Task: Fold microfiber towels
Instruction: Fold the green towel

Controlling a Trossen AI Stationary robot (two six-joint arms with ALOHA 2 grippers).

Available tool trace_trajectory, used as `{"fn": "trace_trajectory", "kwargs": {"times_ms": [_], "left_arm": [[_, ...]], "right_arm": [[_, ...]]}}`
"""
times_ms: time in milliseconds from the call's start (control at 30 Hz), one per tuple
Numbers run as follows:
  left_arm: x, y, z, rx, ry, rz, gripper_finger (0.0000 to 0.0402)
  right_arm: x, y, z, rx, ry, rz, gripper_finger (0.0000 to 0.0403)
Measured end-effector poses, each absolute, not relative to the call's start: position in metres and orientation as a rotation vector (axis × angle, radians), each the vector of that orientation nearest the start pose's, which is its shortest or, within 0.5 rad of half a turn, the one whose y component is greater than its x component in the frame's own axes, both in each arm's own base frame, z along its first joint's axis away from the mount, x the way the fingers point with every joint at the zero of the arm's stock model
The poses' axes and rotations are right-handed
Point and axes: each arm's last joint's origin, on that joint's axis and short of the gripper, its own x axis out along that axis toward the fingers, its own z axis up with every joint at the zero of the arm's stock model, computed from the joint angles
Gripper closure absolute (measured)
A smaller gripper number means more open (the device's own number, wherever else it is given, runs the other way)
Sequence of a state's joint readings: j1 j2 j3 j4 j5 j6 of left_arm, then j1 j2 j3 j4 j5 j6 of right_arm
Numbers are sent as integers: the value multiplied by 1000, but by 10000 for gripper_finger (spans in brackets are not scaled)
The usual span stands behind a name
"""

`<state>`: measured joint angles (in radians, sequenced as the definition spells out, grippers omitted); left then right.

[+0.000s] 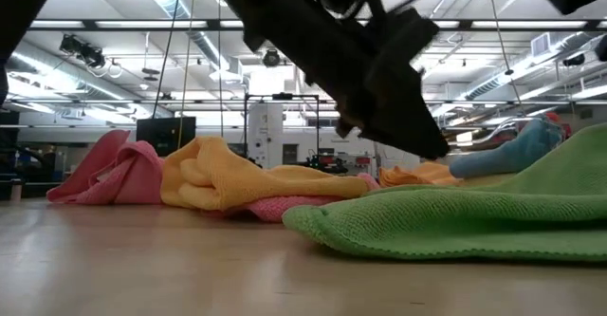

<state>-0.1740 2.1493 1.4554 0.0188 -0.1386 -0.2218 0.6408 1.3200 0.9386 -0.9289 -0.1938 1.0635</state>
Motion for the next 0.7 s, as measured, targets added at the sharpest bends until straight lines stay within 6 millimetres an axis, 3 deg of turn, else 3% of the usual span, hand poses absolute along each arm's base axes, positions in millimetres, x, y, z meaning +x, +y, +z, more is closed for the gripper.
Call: {"fn": "trace_trajectory", "kwargs": {"times_ms": [267,700], "left_arm": [[477,-53,136,-68,704,8,319],[463,-15,120,17,936,96,343]], "right_arm": [[172,155,232,570,1453,-89,209],[175,158,233,546,1339,-107,209]]}}
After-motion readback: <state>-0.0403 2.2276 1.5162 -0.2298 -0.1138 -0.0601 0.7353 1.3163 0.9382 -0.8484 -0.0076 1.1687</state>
